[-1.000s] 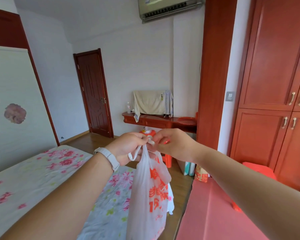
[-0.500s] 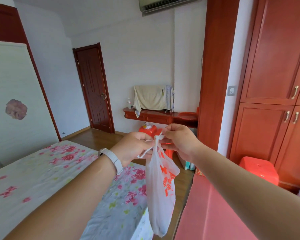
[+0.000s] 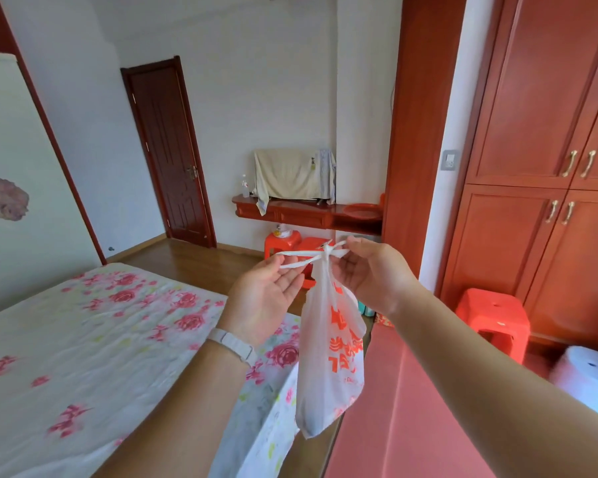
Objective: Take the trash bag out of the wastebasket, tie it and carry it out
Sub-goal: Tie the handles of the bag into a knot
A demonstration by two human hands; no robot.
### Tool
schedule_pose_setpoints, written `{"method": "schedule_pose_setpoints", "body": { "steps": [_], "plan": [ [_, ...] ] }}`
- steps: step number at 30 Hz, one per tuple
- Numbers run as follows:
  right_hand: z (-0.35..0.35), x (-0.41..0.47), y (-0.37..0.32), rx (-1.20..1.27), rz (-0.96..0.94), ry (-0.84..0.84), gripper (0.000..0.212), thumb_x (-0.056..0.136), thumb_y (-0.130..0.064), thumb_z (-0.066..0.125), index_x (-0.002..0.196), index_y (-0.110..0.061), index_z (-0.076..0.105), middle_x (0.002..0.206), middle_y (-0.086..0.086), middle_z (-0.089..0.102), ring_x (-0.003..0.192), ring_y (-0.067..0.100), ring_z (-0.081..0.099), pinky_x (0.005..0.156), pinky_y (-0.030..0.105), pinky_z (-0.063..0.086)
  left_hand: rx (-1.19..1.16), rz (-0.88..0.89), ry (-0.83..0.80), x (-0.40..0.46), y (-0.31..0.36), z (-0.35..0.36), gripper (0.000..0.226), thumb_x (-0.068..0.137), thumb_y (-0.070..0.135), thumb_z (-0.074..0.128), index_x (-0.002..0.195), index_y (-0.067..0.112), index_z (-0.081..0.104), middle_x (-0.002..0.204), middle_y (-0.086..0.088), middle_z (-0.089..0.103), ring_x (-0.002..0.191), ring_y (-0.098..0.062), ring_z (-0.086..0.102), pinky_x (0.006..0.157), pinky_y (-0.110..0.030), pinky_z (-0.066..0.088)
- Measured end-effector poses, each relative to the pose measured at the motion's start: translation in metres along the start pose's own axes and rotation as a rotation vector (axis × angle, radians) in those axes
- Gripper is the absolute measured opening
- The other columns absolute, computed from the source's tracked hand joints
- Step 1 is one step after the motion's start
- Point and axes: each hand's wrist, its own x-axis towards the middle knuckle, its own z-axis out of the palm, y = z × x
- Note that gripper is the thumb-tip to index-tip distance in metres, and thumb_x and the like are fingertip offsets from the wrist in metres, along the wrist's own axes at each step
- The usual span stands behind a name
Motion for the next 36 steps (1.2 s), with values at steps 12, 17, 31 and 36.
{"method": "schedule_pose_setpoints", "body": {
  "steps": [12, 17, 31, 36],
  "plan": [
    [-0.033, -0.012, 0.005, 0.148, 0.098, 0.294, 0.02, 0.101, -0.01, 0.048, 0.086, -0.005, 0.061, 0.065, 0.004, 0.053, 0.061, 0.014, 0.052, 0.072, 0.029, 0.05, -0.191, -0.083, 0.149, 0.015, -0.039, -0.024, 0.025, 0.098, 0.015, 0.045, 0.075, 0.01, 0.052, 0.063, -0.001, 0.051, 0.054, -0.012, 0.053, 0.071, -0.029, 0.048],
    [-0.083, -0.012, -0.005, -0.065, 0.121, 0.4, 0.029, 0.098, -0.004, 0.044, 0.072, -0.009, 0.054, 0.044, 0.001, 0.043, 0.046, 0.014, 0.043, 0.065, 0.031, 0.046, -0.098, -0.16, 0.327, 0.029, -0.037, -0.066, 0.026, 0.098, 0.012, 0.043, 0.073, 0.014, 0.046, 0.06, 0.004, 0.037, 0.052, -0.011, 0.034, 0.068, -0.027, 0.039],
    [-0.17, -0.037, 0.012, -0.135, 0.153, 0.451, 0.031, 0.102, -0.006, 0.042, 0.071, -0.011, 0.048, 0.055, 0.001, 0.032, 0.052, 0.014, 0.031, 0.043, 0.024, 0.047, 0.167, -0.202, 0.393, 0.043, -0.044, -0.149, 0.027, 0.098, 0.013, 0.041, 0.071, 0.014, 0.044, 0.063, 0.002, 0.038, 0.051, -0.012, 0.034, 0.06, -0.029, 0.032],
    [-0.135, -0.033, 0.01, -0.432, 0.142, 0.203, 0.03, 0.1, -0.01, 0.048, 0.071, -0.012, 0.053, 0.061, 0.003, 0.042, 0.056, 0.016, 0.046, 0.057, 0.029, 0.055, 0.38, -0.21, 0.201, 0.032, -0.036, -0.114, 0.03, 0.098, 0.015, 0.047, 0.069, 0.011, 0.054, 0.064, -0.001, 0.048, 0.061, -0.013, 0.047, 0.066, -0.028, 0.04]
  ]
}}
